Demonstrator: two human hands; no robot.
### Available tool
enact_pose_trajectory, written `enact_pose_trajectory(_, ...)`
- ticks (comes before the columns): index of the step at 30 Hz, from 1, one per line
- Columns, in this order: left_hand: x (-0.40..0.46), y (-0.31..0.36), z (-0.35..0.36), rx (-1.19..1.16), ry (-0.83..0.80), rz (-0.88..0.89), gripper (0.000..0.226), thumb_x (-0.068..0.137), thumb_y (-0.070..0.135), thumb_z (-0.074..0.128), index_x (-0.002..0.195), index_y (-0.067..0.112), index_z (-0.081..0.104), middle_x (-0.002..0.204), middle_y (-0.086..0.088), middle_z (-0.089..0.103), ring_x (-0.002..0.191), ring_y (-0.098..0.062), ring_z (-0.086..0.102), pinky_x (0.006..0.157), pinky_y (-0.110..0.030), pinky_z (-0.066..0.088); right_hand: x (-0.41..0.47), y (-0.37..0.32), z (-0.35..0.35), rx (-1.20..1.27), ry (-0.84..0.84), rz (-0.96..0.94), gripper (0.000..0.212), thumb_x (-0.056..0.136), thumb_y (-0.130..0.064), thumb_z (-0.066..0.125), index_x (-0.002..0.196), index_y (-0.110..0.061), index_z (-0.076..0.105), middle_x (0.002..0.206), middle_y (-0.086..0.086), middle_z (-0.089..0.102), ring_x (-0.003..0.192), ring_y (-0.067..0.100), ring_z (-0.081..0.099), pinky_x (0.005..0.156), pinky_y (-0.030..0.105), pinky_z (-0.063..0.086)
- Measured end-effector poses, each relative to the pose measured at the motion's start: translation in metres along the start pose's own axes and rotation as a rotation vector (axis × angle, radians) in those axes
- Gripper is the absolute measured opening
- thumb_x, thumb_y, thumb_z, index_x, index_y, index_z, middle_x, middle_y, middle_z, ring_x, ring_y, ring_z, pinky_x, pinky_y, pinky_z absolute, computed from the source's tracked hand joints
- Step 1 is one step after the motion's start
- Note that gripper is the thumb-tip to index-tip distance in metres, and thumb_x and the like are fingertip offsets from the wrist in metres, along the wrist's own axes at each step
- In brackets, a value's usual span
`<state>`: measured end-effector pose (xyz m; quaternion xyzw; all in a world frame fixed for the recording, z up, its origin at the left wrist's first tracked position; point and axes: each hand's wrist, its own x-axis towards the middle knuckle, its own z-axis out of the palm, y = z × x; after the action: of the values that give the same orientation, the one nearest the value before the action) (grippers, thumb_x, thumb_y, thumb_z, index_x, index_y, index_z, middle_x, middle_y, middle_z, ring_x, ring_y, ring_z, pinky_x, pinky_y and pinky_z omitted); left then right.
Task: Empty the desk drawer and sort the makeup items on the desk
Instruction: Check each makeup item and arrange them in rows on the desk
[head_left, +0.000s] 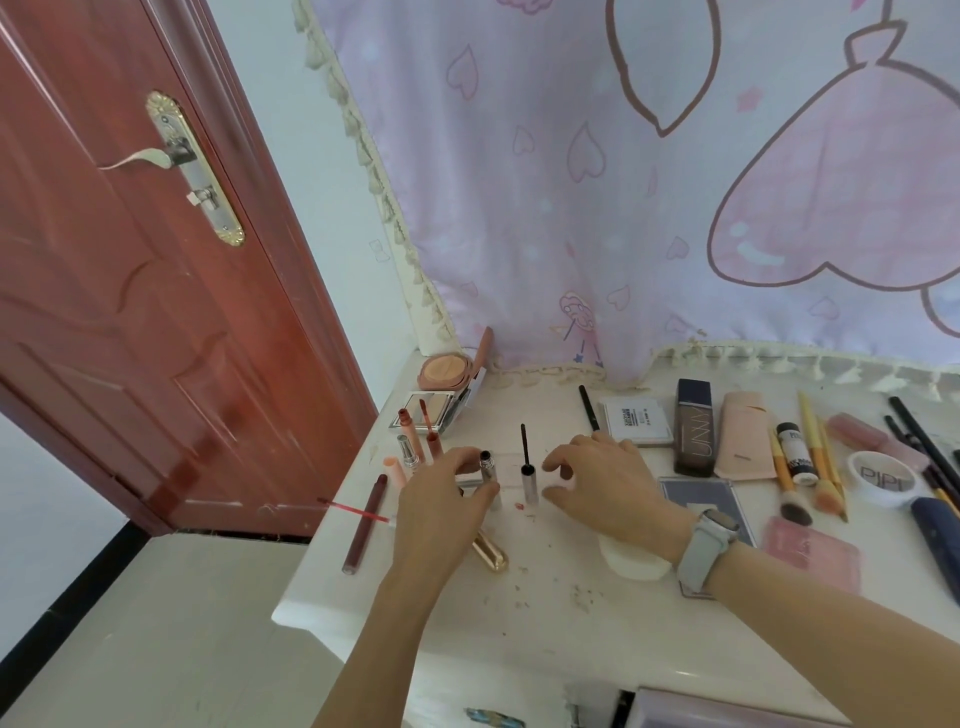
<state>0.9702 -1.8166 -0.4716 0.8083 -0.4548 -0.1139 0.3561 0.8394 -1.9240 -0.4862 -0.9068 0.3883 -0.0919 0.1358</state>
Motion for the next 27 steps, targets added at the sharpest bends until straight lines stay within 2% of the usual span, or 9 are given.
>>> enact_pose_trajectory(5,-0.015,0.003,-0.004,-0.021,0.086,0.037,0.039,0.085,0.022,0.063,0.123,0.024,0.054,0.122,0.008,0.055,0.099,-0.009,0.051,0.094,-0.032,0.044,0.004,0.025,-0.013,-0.169,0.178,0.128,0.029,0.093,-0.036,0.044,0.114,-0.019,0.056,0.111,0.000,0.060,0.107,0.020,0.050,0.095,0.035,0.034)
enact_pose_trajectory(7,-0.023,0.004,-0.004,-0.048,0.139,0.058,0.035,0.085,0.020,0.063,0.120,0.023,0.056,0.120,0.007,0.055,0.099,-0.010,0.052,0.094,-0.034,0.044,0.007,0.031,-0.014,-0.260,0.138,0.167,0.028,0.093,-0.033,0.043,0.110,-0.016,0.055,0.107,0.003,0.062,0.104,0.023,0.052,0.091,0.035,0.035)
enact_pose_trajectory(11,-0.036,0.005,-0.004,-0.083,0.241,0.128,0.028,0.083,0.012,0.065,0.110,0.018,0.062,0.107,0.012,0.054,0.101,-0.016,0.056,0.093,-0.036,0.045,0.013,0.027,-0.011,-0.315,0.079,0.188,0.031,0.092,-0.021,0.044,0.120,-0.008,0.046,0.109,0.008,0.063,0.103,0.027,0.057,0.092,0.035,0.035)
enact_pose_trajectory(15,-0.046,0.005,-0.002,-0.112,0.225,0.111,0.027,0.083,0.013,0.065,0.109,0.019,0.061,0.107,0.012,0.056,0.100,-0.013,0.055,0.093,-0.032,0.045,0.017,0.023,-0.006,-0.308,0.072,0.205,0.033,0.089,-0.010,0.041,0.122,-0.007,0.041,0.113,0.012,0.062,0.105,0.030,0.058,0.093,0.038,0.036)
enact_pose_trajectory(18,-0.053,0.004,0.000,-0.128,0.227,0.112,0.027,0.083,0.013,0.066,0.109,0.019,0.062,0.107,0.009,0.058,0.093,-0.009,0.055,0.086,-0.019,0.045,0.017,0.024,-0.004,-0.204,0.093,0.223,0.023,0.088,-0.012,0.043,0.110,-0.007,0.045,0.108,0.010,0.062,0.099,0.029,0.059,0.088,0.037,0.039)
enact_pose_trajectory(20,-0.056,0.004,0.002,-0.128,0.213,0.123,0.027,0.083,0.013,0.065,0.108,0.021,0.061,0.105,0.010,0.058,0.088,-0.005,0.054,0.079,-0.008,0.040,0.013,0.028,-0.010,-0.102,0.174,0.224,0.017,0.089,-0.015,0.045,0.104,-0.007,0.050,0.099,0.008,0.062,0.088,0.026,0.059,0.081,0.035,0.043)
enact_pose_trajectory(22,-0.057,0.006,0.004,-0.125,0.190,0.158,0.026,0.084,0.013,0.065,0.108,0.022,0.061,0.100,0.012,0.058,0.084,-0.001,0.054,0.073,-0.003,0.038,0.003,0.034,-0.021,0.088,0.298,0.219,0.015,0.090,-0.017,0.047,0.099,-0.008,0.056,0.091,0.005,0.060,0.080,0.021,0.057,0.075,0.033,0.047)
enact_pose_trajectory(25,-0.058,0.014,0.009,-0.149,0.188,0.229,0.026,0.085,0.013,0.064,0.102,0.032,0.058,0.091,0.025,0.056,0.085,0.004,0.055,0.071,-0.006,0.041,-0.020,0.042,-0.052,0.444,0.513,0.254,0.007,0.090,-0.012,0.051,0.093,-0.011,0.058,0.082,0.001,0.059,0.068,0.013,0.052,0.060,0.012,0.041)
enact_pose_trajectory(27,-0.058,0.024,0.016,-0.173,0.193,0.283,0.021,0.086,0.016,0.062,0.102,0.029,0.060,0.091,0.029,0.053,0.089,0.010,0.052,0.074,-0.005,0.042,-0.037,0.052,-0.071,0.675,0.607,0.312,0.008,0.089,-0.010,0.054,0.093,-0.011,0.061,0.077,-0.002,0.059,0.064,0.007,0.052,0.055,0.003,0.039)
